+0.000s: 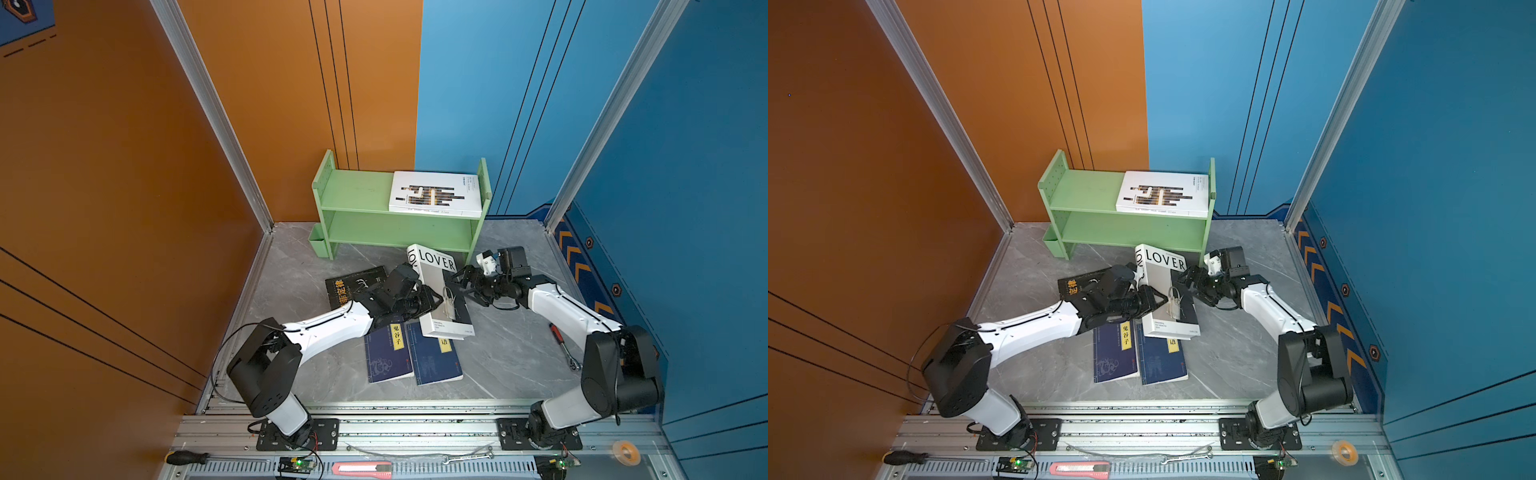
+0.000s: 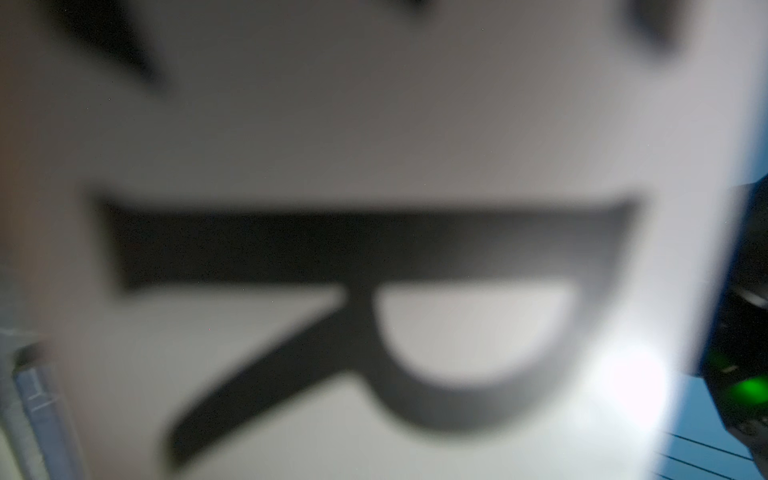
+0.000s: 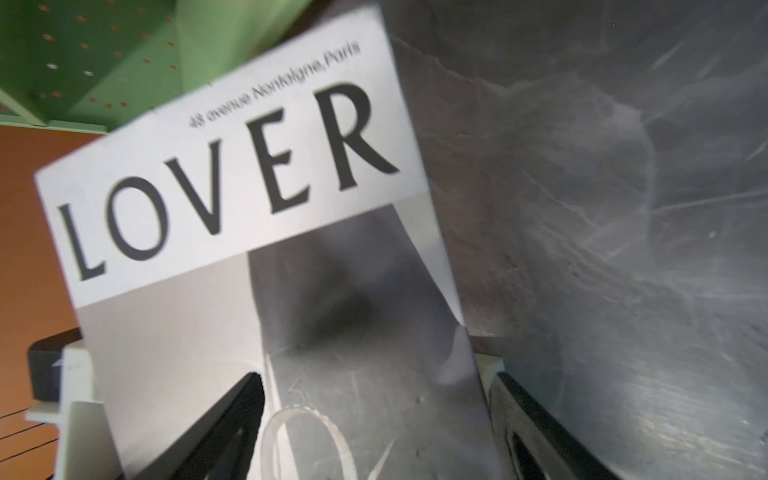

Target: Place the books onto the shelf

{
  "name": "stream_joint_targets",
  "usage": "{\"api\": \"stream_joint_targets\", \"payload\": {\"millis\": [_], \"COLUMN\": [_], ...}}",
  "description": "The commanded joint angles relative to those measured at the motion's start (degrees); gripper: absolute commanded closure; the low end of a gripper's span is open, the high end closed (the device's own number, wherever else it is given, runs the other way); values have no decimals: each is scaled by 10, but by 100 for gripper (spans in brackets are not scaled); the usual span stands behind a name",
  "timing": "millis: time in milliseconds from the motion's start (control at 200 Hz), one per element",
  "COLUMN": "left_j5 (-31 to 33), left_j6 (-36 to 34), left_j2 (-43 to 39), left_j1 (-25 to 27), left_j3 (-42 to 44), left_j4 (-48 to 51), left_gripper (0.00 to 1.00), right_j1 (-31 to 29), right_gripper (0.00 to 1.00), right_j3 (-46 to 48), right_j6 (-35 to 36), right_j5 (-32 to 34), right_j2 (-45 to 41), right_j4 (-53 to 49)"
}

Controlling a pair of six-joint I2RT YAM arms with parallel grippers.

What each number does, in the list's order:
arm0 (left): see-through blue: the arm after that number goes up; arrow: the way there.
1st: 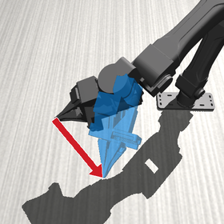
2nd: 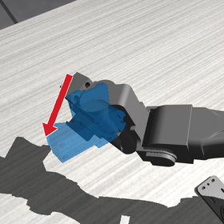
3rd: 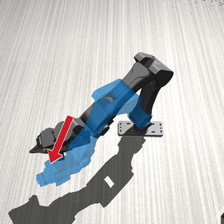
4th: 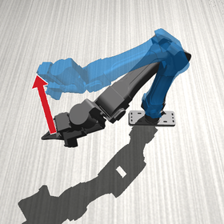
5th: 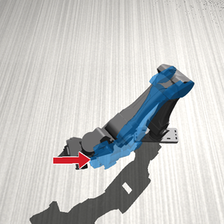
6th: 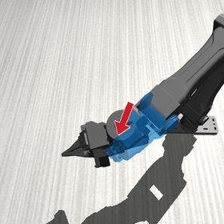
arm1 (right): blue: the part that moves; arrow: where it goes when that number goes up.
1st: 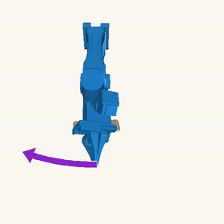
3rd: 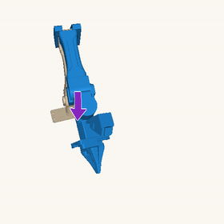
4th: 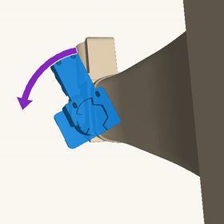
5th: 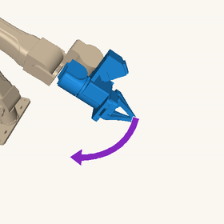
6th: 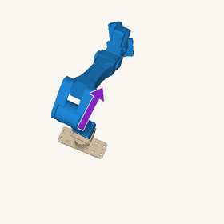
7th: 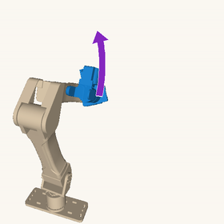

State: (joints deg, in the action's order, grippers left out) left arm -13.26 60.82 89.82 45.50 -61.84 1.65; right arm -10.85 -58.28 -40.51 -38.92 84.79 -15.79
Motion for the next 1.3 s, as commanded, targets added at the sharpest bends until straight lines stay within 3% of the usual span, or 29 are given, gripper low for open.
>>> {"api": "stream_joint_targets", "payload": {"millis": [0,170,320,551,721,811,861,891,981,1172,1292], "left_j5": [1,-46,-17,11,36,22,6,0,-4,32,38], "left_j6": [-65,-101,-101,-95,-90,-65,-58,-61,-67,-45,-16], "left_j2": [-57,-155,-255,-331,-284,-237,-204,-184,-127,-42,-5], "left_j1": [7,7,-11,-61,-105,-135,-151,-158,-165,-179,-185], "left_j3": [-34,-47,-54,-60,-114,-143,-173,-200,-259,-317,-327], "left_j4": [84,127,136,9,-54,-123,-133,-131,-145,-216,-251], "left_gripper": [74,74,80,81,80,84,70,69,78,81,86], "right_j1": [6,16,46,61,57,36,23,15,-9,-84,-142], "right_gripper": [12,9,1,0,0,0,0,0,0,0,0], "right_j3": [-33,-73,-139,-185,-167,-166,-162,-159,-143,-140,-147], "right_j6": [-1,10,0,-90,-176,-180,-184,-193,-231,-258,-238], "right_j5": [6,11,17,34,78,156,196,213,237,258,281], "right_j2": [-50,-124,-172,-185,-189,-199,-206,-209,-210,-175,-145], "right_j4": [-53,-93,-114,-25,65,51,54,60,115,213,257]}}
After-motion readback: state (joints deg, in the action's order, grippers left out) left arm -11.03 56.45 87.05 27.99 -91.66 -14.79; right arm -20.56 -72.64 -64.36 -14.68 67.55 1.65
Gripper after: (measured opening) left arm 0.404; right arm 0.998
